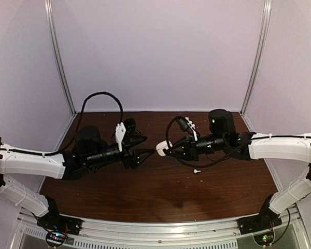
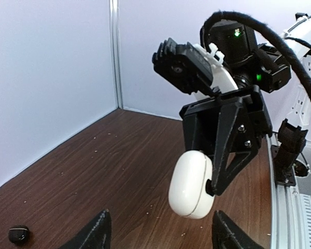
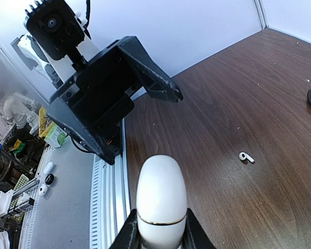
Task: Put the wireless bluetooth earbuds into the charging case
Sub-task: Pass from the left arm to the right, then open the charging case.
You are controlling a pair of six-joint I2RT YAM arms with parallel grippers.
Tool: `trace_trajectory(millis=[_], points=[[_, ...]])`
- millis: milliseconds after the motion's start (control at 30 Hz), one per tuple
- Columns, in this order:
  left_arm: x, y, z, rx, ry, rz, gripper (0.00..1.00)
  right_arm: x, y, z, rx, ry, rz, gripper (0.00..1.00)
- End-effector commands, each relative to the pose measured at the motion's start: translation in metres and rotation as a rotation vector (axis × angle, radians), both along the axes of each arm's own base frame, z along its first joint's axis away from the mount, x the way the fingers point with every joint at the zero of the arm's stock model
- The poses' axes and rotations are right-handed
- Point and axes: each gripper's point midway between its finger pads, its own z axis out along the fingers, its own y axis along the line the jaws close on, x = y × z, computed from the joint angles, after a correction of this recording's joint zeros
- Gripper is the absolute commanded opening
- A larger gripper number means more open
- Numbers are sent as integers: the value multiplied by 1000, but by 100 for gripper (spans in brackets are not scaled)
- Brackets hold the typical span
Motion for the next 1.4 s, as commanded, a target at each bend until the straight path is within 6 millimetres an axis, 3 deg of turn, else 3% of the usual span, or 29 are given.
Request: trace_trajectory(millis=[0, 500, 833, 1167, 1367], points=[[-14, -23, 21, -65, 51, -145, 65, 1, -5, 21, 22, -101, -18, 12], [-2, -45, 17, -112, 140, -161, 50, -20, -5, 28, 33, -184, 56, 9], [3, -35, 26, -194, 182, -186, 45, -29, -8, 19, 8, -217, 87, 4], [20, -29, 20, -204, 233, -131, 40, -36, -11, 24, 25, -240, 103, 3], [-10, -29, 30, -204, 124, -284, 47, -29, -11, 18, -2, -226, 70, 2]])
